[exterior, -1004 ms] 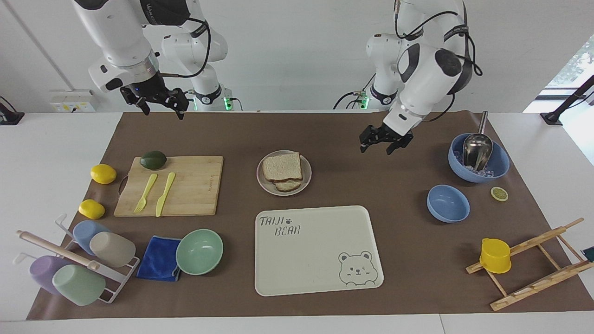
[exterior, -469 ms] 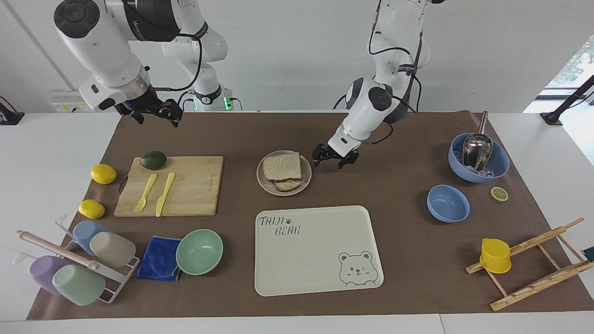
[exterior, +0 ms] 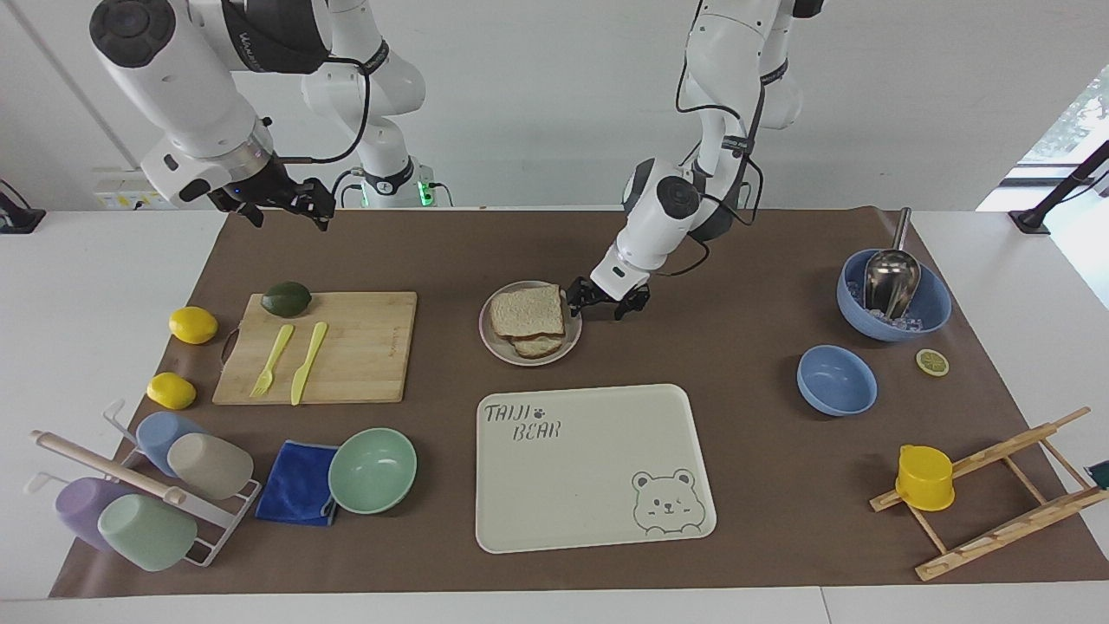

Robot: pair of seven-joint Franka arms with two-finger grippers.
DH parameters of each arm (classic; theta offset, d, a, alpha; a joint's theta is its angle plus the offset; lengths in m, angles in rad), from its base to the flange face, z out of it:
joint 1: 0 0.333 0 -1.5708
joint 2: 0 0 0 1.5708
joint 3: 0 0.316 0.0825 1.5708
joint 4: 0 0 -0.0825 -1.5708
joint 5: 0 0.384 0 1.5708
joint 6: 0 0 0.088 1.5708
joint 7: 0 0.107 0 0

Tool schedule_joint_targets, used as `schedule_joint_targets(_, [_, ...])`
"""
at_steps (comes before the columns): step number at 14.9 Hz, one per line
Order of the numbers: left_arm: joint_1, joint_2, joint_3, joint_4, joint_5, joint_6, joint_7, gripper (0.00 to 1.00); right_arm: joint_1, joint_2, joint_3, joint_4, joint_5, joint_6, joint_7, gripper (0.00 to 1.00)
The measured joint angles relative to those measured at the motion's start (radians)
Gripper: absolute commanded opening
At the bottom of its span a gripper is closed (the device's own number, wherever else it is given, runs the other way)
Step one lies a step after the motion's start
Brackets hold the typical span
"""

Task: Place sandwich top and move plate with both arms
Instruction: 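Close the left gripper on the white plate rim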

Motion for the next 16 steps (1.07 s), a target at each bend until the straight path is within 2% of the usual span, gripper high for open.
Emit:
schedule_joint_targets(4, [-0.012, 0.000, 0.000, 0.000, -0.010, 0.003, -0.036, 0.74, -0.004, -0.013, -0.006, -0.014, 0.000, 0.038, -0.001, 1.00])
schedule_joint_targets(8, [-0.028, 0.005, 0.000, 0.000, -0.030, 0.022, -0.045, 0.61, -0.050, -0.013, -0.002, -0.015, 0.003, 0.045, -0.020, 1.00])
schedule_joint_targets(14, [-0.034, 0.010, 0.001, 0.000, -0.060, 0.034, -0.052, 0.23, -0.073, -0.013, 0.010, -0.014, 0.006, 0.046, -0.024, 1.00])
schedule_joint_targets(16, [-0.034, 0.010, 0.000, 0.001, -0.069, 0.035, -0.052, 0.03, -0.076, -0.013, 0.010, -0.014, 0.006, 0.046, -0.024, 1.00])
